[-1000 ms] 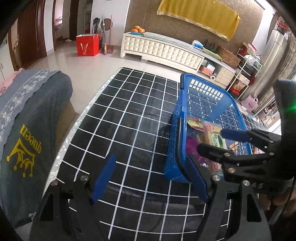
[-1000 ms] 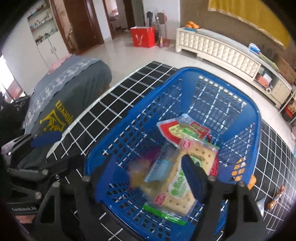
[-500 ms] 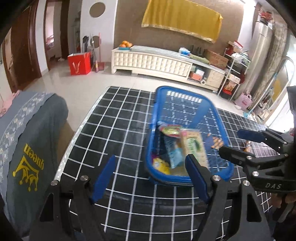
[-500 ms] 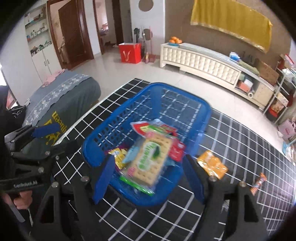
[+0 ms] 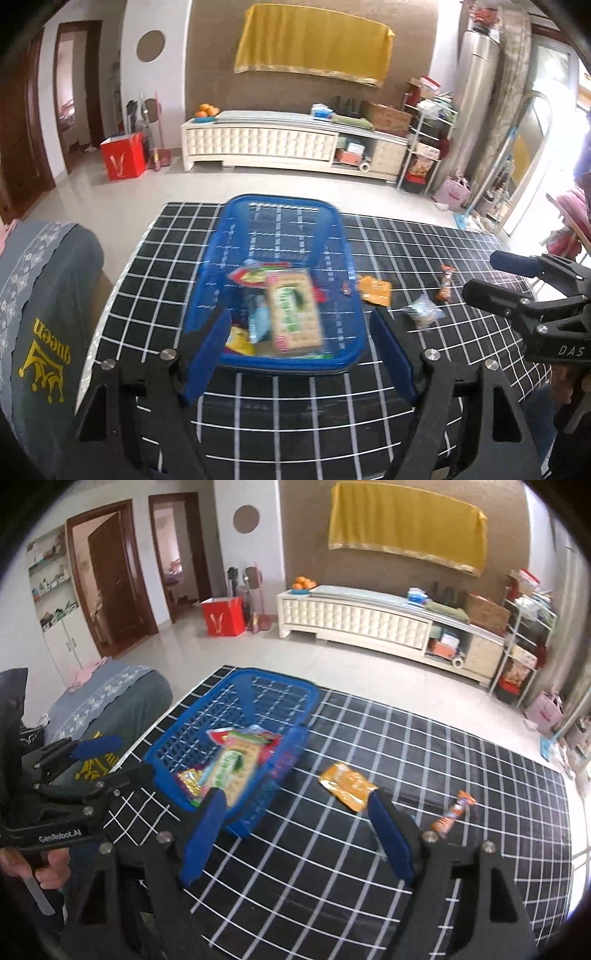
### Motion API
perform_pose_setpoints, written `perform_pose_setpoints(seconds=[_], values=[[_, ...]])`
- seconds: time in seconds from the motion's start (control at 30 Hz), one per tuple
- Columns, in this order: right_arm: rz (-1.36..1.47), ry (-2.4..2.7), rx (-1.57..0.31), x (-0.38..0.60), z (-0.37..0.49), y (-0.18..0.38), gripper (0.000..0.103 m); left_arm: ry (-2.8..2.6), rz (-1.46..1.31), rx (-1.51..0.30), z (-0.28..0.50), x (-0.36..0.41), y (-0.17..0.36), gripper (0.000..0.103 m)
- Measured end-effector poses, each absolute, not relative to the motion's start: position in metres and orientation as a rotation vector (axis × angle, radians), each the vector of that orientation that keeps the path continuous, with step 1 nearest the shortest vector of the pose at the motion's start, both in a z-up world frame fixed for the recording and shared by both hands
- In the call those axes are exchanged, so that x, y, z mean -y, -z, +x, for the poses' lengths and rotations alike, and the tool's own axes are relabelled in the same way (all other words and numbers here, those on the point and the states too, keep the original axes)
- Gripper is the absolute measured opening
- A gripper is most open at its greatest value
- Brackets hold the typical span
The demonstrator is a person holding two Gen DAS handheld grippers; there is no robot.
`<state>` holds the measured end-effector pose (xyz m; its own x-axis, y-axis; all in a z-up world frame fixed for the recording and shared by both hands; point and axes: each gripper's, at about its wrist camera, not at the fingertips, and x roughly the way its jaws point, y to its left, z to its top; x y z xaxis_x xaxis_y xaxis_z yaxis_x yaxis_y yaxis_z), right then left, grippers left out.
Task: Organize snacks
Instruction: 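Move both tools back from the basket toward the snacks on the mat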
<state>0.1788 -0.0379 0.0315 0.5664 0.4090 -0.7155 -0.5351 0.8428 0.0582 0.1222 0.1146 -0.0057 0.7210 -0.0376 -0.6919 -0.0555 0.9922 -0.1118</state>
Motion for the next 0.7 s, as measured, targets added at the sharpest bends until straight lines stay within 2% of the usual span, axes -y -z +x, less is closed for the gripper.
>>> perform_pose_setpoints(seconds=[0.4,0.7], values=[[-0.121,-0.462,-0.789,0.117,0.182,-0.037,0.083,0.095,-0.075,-0.767,0.144,-0.038,-0.001,0.076],[-0.066,-0.413,-0.846,0.165,0.203,-0.009,0.083,0.141,-0.009,-0.795,0.167,0.014,0.014,0.076]])
